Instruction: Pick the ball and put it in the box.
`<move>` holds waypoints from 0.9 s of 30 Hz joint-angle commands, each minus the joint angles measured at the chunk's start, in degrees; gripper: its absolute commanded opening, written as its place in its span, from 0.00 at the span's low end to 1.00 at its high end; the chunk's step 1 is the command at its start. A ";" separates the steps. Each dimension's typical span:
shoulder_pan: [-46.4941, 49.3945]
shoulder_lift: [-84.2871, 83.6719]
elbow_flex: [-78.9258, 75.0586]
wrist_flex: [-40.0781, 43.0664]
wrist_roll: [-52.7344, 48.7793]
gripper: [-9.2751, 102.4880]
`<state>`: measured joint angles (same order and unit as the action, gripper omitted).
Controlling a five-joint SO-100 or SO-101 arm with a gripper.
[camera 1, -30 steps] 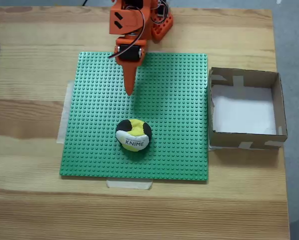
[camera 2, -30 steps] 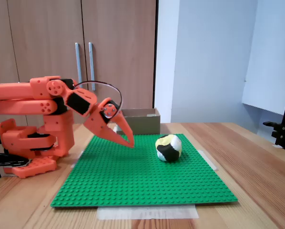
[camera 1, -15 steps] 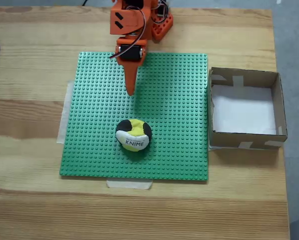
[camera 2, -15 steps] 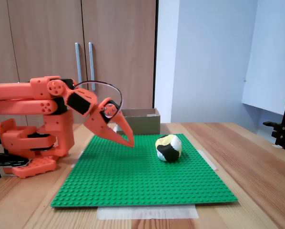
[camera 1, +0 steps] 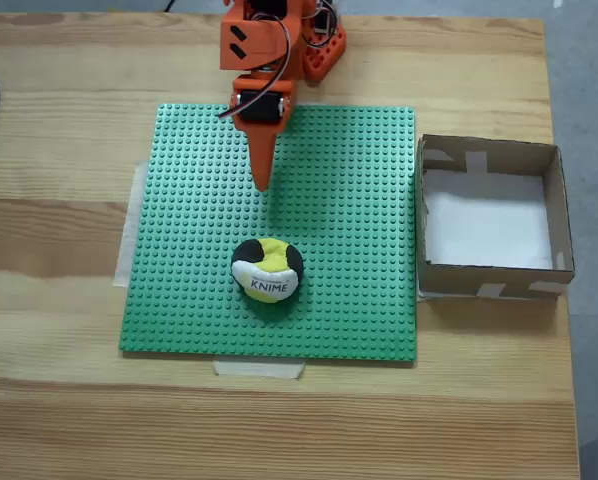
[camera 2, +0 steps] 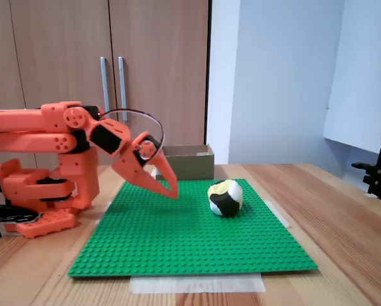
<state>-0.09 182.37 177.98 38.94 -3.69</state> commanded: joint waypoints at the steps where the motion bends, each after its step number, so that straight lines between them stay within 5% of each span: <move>1: 0.00 -1.76 -2.72 0.26 -0.70 0.08; 27: -0.62 -28.39 -27.16 0.79 2.72 0.08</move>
<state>-0.18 156.80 156.27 39.55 -1.93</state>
